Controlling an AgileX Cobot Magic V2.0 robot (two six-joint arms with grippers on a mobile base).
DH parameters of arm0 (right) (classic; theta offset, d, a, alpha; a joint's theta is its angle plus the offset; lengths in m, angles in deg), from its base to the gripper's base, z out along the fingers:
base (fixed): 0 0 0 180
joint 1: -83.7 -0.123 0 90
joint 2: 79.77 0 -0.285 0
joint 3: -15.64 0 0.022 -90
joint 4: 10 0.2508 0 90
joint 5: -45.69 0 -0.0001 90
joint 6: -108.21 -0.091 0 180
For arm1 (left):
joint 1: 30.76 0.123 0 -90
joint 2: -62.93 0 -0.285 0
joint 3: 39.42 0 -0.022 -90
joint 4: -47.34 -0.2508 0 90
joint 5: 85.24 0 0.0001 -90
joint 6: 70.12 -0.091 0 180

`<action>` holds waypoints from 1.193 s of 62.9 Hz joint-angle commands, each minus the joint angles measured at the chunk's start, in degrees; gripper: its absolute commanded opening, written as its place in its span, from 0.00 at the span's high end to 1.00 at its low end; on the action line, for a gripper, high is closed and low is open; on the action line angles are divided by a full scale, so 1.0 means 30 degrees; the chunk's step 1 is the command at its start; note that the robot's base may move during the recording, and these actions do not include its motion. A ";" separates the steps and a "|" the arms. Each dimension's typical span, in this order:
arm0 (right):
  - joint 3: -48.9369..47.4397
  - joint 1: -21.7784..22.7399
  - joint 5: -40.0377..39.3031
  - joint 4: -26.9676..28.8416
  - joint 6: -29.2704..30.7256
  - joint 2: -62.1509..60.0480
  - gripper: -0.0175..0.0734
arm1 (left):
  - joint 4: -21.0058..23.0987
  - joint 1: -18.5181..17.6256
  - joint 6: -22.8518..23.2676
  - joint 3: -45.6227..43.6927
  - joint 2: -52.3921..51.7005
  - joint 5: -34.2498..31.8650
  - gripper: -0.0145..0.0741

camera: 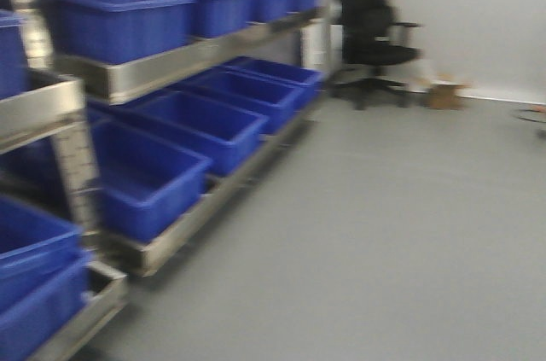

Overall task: Place yellow foam block on left shelf second layer
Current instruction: 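Drive the base across the room toward the blue-bin shelf rack, then align the base in front of the shelf, cube held in right gripper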

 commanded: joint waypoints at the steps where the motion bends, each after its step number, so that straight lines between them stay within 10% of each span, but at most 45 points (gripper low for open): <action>1: -0.0498 0.0079 -0.1712 -0.0175 0.0107 0.0419 0.50 | 0.0139 -0.0049 0.0075 0.0526 -0.0253 -0.1675 0.68; 75: -0.0498 0.0079 -0.1712 -0.0175 0.0107 0.0419 0.50 | 0.0139 -0.0049 0.0075 0.0526 -0.0253 -0.1675 0.68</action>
